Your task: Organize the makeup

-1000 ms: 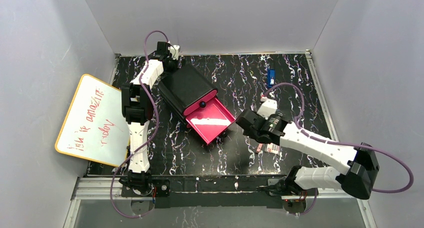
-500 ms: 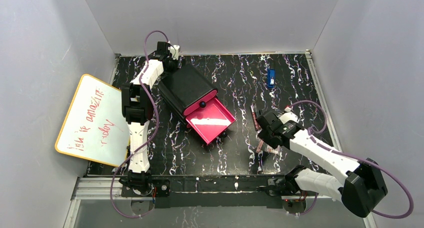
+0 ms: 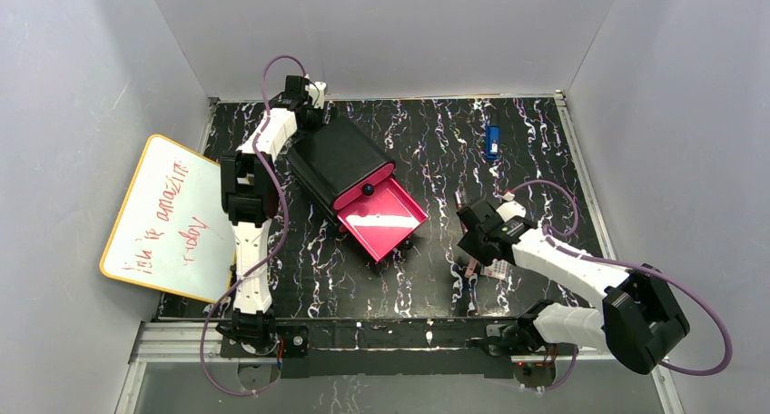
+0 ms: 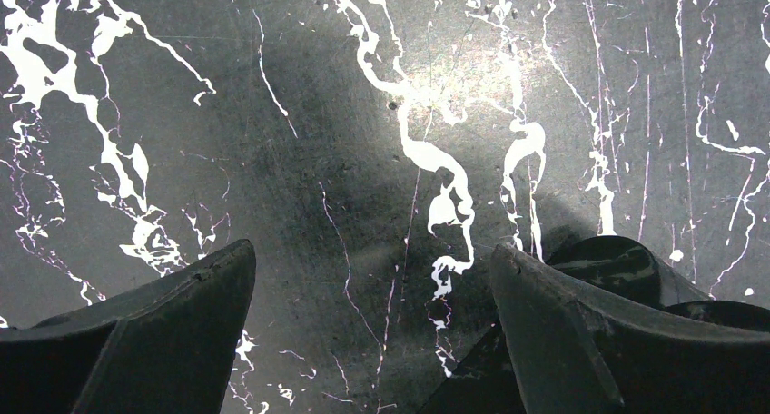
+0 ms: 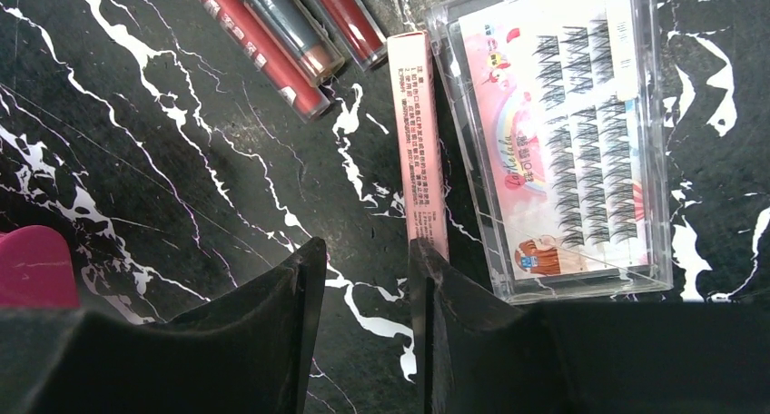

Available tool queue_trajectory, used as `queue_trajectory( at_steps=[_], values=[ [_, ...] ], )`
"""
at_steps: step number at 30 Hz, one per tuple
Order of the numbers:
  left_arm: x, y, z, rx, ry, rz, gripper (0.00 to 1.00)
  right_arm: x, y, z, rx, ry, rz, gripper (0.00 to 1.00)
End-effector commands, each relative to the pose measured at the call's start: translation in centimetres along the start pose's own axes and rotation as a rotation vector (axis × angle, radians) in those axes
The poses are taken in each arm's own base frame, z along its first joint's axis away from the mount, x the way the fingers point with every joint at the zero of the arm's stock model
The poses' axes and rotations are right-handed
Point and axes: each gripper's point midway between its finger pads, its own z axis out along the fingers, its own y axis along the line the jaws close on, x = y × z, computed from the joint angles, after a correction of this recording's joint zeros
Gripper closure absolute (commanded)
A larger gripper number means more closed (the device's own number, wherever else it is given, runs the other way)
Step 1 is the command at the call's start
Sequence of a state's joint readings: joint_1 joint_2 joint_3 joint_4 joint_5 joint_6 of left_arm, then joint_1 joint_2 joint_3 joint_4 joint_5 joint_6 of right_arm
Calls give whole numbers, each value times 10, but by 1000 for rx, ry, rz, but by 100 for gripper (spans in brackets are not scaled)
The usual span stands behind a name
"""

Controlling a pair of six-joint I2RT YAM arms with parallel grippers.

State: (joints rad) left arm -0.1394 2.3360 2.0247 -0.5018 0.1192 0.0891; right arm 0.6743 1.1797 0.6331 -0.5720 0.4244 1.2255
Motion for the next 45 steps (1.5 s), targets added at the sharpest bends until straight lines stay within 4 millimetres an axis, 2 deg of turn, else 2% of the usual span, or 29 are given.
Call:
queue_trajectory(
  at_steps=[1, 10, 13, 31, 40, 42, 45],
  values=[
    [-6, -19, -12, 45, -1, 23, 1, 2, -6, 2, 7, 3, -9, 53],
    [-4, -19, -9, 47, 6, 21, 1, -17, -6, -24, -15, -48, -4, 52],
    [-3, -19, -8, 47, 8, 20, 2, -17, -8, -26, -15, -46, -7, 52],
    [-2, -18, -8, 45, 11, 22, 2, 9, -24, -2, 16, 20, -3, 52],
    [-2, -18, -8, 45, 11, 22, 2, 17, -20, 13, 15, 37, -14, 53],
    [-2, -18, -9, 44, 11, 24, 1, 19, -18, 15, 18, 45, -20, 54],
    [-2, -18, -9, 42, 11, 26, 2, 20, -18, 17, 21, 50, -26, 62]
  ],
)
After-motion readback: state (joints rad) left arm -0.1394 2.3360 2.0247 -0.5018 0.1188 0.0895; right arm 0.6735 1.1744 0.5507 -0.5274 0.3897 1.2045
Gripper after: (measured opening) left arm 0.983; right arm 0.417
